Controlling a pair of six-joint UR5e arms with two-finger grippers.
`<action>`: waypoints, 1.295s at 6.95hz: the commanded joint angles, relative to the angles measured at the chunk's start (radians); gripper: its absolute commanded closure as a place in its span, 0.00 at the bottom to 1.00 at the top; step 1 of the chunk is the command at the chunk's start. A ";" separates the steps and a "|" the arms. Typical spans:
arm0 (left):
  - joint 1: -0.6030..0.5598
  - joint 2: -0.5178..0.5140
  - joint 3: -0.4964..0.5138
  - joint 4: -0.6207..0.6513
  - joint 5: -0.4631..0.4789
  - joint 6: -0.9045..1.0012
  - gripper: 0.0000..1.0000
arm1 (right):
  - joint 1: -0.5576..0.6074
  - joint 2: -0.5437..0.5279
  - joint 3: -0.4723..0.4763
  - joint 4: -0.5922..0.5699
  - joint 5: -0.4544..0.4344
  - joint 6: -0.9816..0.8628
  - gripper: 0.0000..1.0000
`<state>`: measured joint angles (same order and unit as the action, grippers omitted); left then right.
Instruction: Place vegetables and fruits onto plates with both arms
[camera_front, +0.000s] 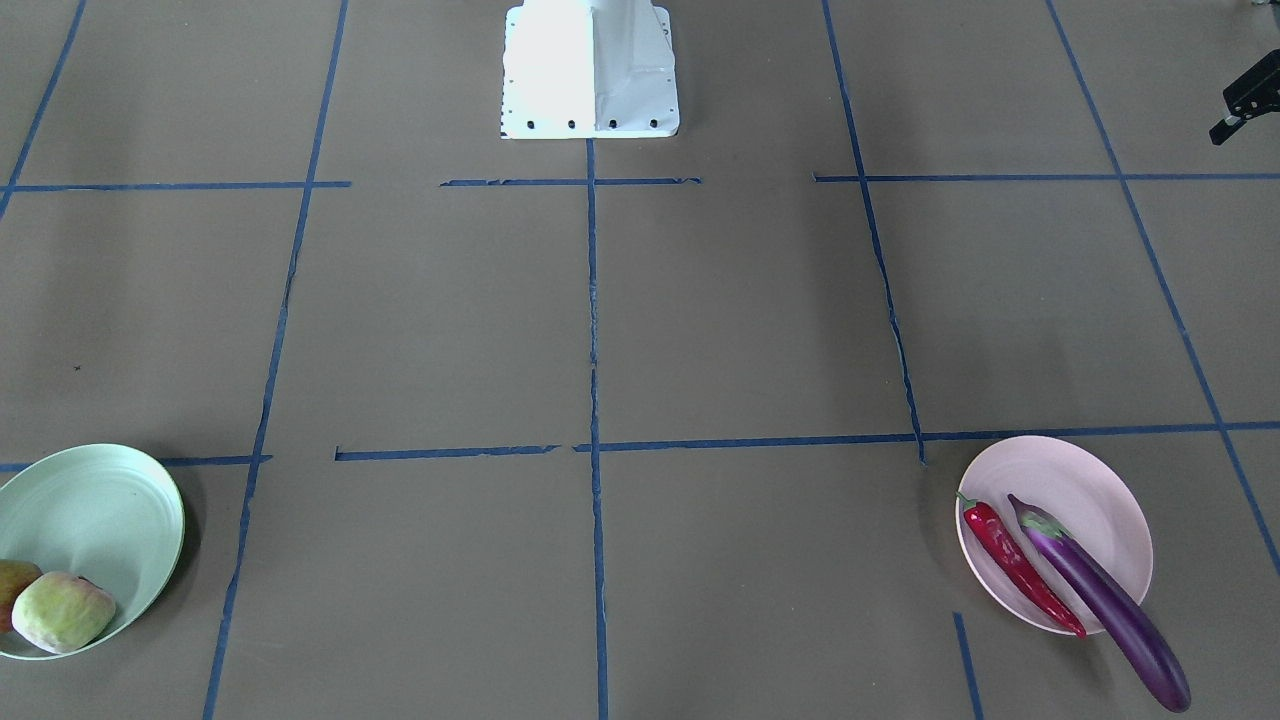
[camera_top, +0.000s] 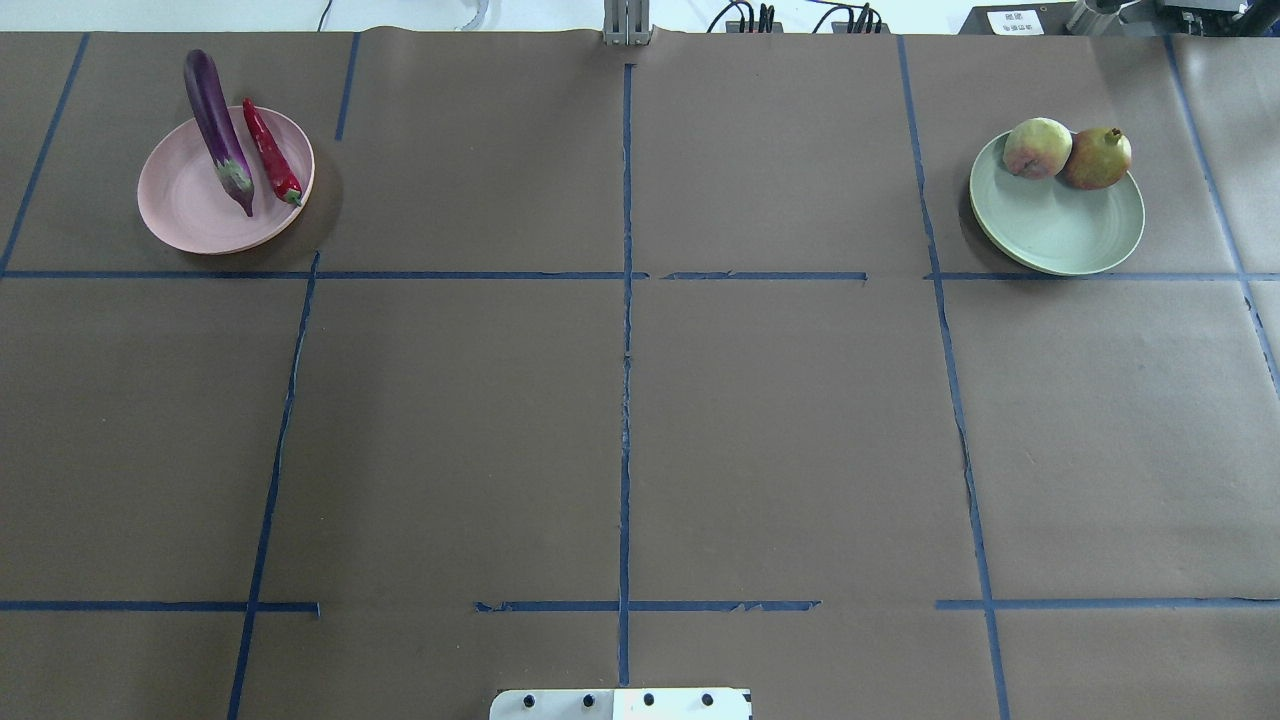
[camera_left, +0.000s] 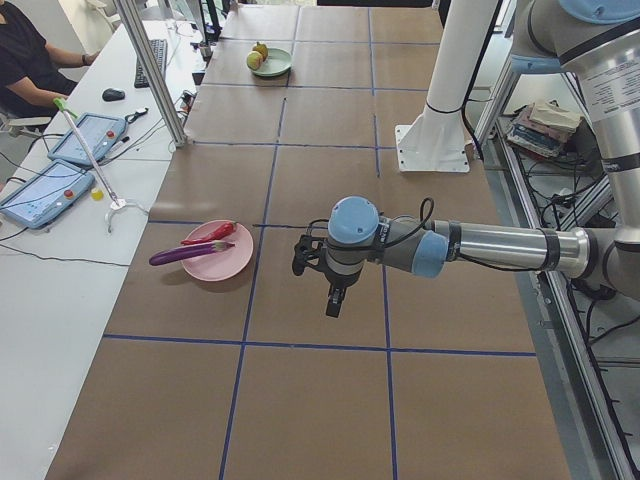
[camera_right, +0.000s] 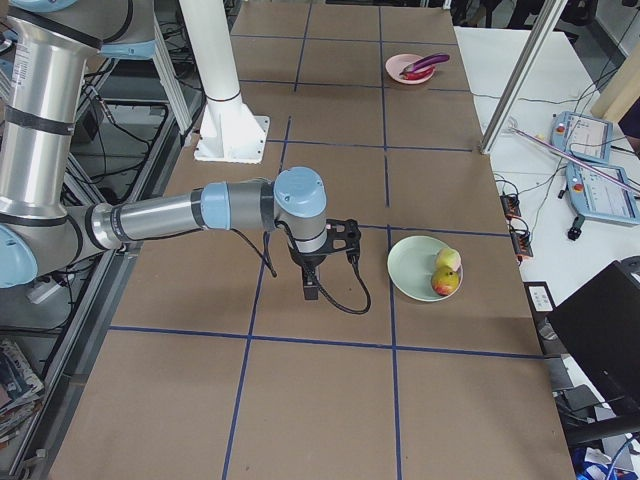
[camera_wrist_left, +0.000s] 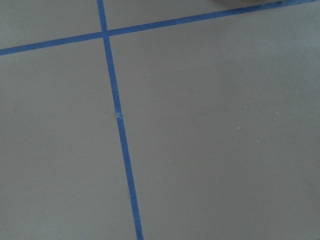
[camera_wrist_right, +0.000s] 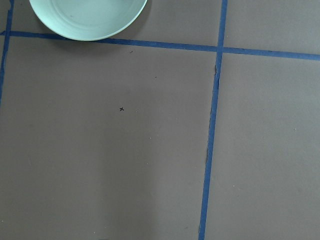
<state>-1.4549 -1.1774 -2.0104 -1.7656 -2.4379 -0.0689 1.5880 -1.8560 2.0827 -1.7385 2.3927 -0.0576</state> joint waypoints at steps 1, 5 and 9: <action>-0.004 -0.001 -0.004 0.002 -0.010 0.000 0.00 | 0.000 0.001 -0.001 0.001 0.000 -0.001 0.00; 0.001 -0.002 -0.004 0.002 -0.001 0.001 0.00 | 0.000 0.008 0.002 0.002 0.003 -0.001 0.00; -0.001 -0.002 -0.004 0.003 0.000 0.001 0.00 | 0.000 0.008 -0.004 0.004 0.005 0.004 0.00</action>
<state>-1.4561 -1.1785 -2.0159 -1.7638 -2.4387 -0.0675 1.5877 -1.8485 2.0809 -1.7350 2.3974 -0.0552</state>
